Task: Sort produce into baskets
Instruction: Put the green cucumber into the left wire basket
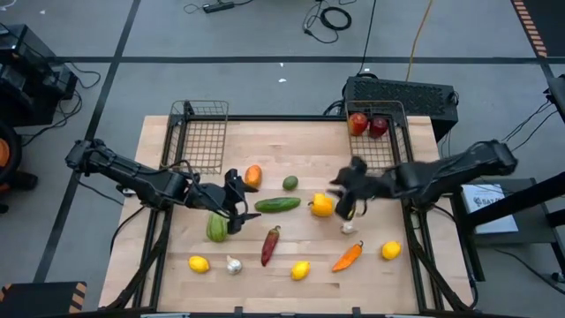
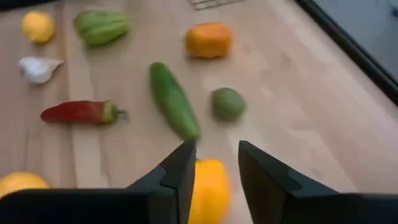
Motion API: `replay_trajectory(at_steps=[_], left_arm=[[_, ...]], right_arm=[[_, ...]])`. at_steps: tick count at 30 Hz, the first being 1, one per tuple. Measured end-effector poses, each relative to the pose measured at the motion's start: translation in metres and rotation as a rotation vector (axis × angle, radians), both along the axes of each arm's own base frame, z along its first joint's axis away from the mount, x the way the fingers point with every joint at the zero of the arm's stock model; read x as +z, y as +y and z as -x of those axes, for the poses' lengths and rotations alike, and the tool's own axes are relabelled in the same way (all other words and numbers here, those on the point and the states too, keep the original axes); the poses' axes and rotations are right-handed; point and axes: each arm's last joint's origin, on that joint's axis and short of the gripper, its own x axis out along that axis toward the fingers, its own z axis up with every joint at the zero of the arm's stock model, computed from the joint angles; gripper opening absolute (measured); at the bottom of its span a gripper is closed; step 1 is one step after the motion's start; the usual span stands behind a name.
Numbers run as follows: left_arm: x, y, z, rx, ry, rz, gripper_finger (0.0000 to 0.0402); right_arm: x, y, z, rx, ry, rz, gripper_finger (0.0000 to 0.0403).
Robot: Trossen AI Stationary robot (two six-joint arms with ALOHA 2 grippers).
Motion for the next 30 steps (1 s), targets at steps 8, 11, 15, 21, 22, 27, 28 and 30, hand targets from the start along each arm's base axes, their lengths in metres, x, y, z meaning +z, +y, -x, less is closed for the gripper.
replay_trajectory(at_steps=[8,11,15,21,22,27,28,30], left_arm=[[-0.042,-0.004,-0.023,0.075,0.156,-0.067,0.0361],[-0.059,0.001,-0.036,0.105,0.191,-0.076,0.0361],[-0.075,0.011,-0.047,0.126,0.241,-0.075,0.0361],[-0.096,0.024,-0.063,0.076,0.269,-0.057,0.0360],[-0.099,0.025,-0.066,0.060,0.265,-0.059,0.0360],[-0.117,0.027,-0.076,0.024,0.328,-0.099,0.0360],[-0.119,0.026,-0.077,0.018,0.343,-0.111,0.0360],[-0.124,0.026,-0.080,0.008,0.361,-0.128,0.0360]], right_arm=[[-0.029,0.033,-0.045,0.207,0.043,0.161,0.0162],[-0.030,0.033,-0.051,0.223,0.066,0.208,0.0170],[-0.029,0.032,-0.052,0.219,0.065,0.219,0.0174],[-0.030,0.034,-0.050,0.226,0.087,0.220,0.0172],[-0.030,0.034,-0.050,0.225,0.086,0.219,0.0172],[-0.030,0.034,-0.050,0.213,0.081,0.202,0.0171],[-0.030,0.034,-0.050,0.209,0.079,0.197,0.0171],[-0.030,0.034,-0.050,0.212,0.080,0.192,0.0171]])
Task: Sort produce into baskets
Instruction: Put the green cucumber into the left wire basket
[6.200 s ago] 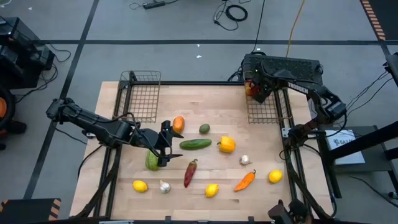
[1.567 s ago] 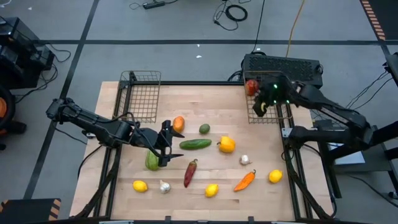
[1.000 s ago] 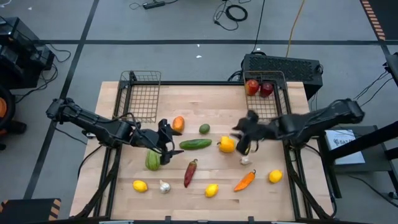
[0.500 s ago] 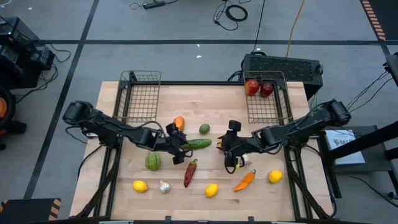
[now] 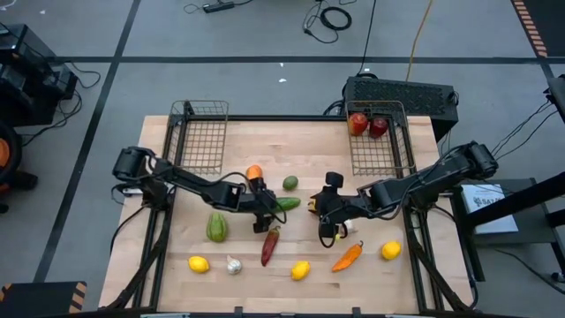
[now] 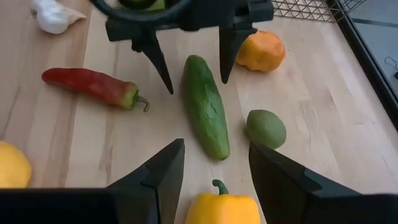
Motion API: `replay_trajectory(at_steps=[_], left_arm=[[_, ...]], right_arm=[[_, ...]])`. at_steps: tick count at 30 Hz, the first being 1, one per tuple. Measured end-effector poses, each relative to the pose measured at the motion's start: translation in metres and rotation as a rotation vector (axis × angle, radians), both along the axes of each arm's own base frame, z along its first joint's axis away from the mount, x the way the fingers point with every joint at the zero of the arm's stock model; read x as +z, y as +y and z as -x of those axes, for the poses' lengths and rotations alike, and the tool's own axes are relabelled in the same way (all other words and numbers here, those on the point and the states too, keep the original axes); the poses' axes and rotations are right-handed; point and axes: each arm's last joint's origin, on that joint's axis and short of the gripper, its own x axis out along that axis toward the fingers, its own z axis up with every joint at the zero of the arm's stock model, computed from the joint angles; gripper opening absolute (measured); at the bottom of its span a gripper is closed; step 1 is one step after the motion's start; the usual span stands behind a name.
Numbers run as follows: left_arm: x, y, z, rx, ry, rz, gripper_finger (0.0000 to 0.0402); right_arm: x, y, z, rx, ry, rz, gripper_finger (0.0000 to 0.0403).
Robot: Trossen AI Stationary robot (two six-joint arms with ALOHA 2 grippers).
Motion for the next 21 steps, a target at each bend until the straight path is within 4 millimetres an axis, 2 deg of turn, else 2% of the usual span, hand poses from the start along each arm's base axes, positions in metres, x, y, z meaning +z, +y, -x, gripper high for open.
replay_trajectory(at_steps=[5,18,21], left_arm=[[-0.011,0.001,0.000,-0.010,0.050,-0.018,0.0344],[-0.014,0.001,-0.001,-0.051,0.066,-0.088,0.0204],[-0.012,0.001,-0.001,-0.054,0.061,-0.091,0.0184]], right_arm=[[0.000,0.000,0.000,0.002,0.001,-0.001,0.0171],[-0.001,0.004,0.001,0.029,0.011,-0.021,0.0171],[-0.001,0.006,0.002,0.037,0.011,-0.021,0.0171]])
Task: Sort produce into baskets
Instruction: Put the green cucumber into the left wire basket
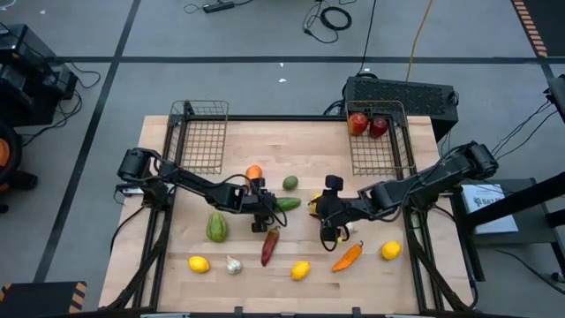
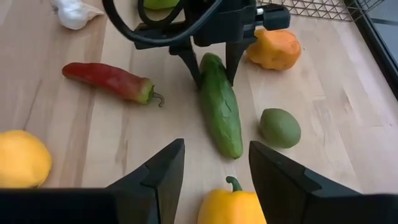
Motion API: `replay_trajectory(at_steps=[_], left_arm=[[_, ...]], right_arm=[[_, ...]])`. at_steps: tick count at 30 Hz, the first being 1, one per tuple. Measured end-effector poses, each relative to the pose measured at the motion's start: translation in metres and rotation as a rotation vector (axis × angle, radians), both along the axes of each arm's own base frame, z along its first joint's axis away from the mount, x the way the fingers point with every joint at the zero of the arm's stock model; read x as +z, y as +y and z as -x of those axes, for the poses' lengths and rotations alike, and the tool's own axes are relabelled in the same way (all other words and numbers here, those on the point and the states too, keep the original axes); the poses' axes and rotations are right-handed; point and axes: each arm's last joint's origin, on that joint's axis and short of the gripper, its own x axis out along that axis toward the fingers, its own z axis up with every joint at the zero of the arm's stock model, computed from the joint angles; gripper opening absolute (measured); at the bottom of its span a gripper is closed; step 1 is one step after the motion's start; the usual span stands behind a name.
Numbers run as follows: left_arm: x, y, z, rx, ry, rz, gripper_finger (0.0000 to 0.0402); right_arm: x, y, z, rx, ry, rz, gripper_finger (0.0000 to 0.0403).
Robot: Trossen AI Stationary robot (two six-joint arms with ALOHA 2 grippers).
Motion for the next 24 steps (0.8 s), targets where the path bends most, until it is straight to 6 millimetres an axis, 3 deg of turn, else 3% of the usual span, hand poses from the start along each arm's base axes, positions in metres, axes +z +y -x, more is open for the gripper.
replay_trajectory(at_steps=[6,12,21,24], left_arm=[[0.025,-0.006,-0.006,-0.018,-0.027,0.000,0.0191],[0.082,-0.008,0.003,0.026,-0.004,-0.012,0.0194],[0.150,0.004,0.055,0.202,-0.051,-0.098,0.0194],[0.168,0.013,0.078,0.304,-0.085,-0.206,0.0194]], right_arm=[[0.000,0.004,0.002,0.013,0.006,0.004,0.0171],[-0.001,0.004,0.002,0.013,0.012,0.006,0.0171],[-0.001,0.003,0.002,0.012,0.016,0.008,0.0171],[-0.001,0.003,0.002,0.012,0.014,0.008,0.0171]])
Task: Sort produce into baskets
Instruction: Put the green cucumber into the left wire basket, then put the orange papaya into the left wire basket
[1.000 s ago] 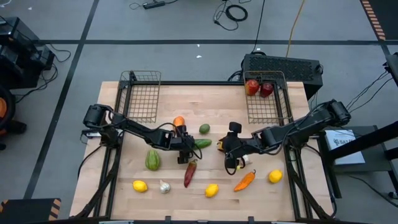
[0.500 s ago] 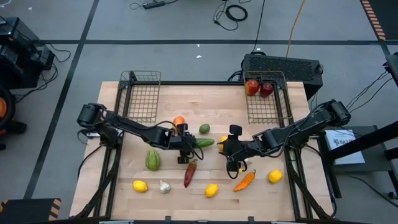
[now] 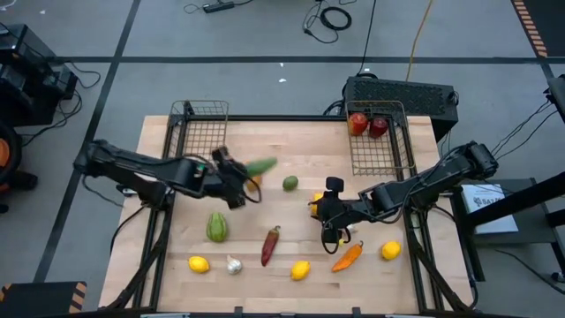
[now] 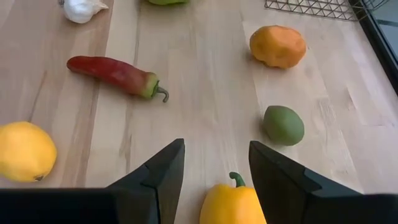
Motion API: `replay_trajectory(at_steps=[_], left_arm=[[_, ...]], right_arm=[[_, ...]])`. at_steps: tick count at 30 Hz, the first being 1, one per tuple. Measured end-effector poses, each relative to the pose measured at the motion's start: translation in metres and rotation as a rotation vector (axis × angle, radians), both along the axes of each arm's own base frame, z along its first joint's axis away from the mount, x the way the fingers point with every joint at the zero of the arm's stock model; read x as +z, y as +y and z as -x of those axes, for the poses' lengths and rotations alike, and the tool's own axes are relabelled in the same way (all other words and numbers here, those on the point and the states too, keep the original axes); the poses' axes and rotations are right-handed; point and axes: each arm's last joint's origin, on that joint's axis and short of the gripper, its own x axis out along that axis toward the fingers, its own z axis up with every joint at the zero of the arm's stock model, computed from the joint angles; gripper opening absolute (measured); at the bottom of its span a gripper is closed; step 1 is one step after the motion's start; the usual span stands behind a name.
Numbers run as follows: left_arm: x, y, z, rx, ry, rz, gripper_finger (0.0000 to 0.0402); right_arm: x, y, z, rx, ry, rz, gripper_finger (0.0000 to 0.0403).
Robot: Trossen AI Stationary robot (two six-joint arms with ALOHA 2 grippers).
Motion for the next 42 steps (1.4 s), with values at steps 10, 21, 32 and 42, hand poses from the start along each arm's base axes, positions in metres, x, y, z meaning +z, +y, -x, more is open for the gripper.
replay_trajectory(at_steps=[10,21,32,42], left_arm=[[0.032,0.068,0.056,0.563,-0.122,-0.271,0.0195],[-0.026,0.145,0.077,0.822,-0.055,0.006,0.0195],[-0.047,0.180,0.091,0.815,-0.099,0.073,0.0225],[-0.043,0.187,0.089,0.803,-0.167,0.055,0.0284]], right_arm=[[0.000,0.000,0.000,0.000,-0.004,-0.001,0.0171],[0.000,0.000,0.000,0.000,-0.002,0.000,0.0171],[0.000,0.000,0.000,0.000,-0.002,0.002,0.0171],[0.001,0.000,-0.001,-0.004,-0.015,0.000,0.0171]])
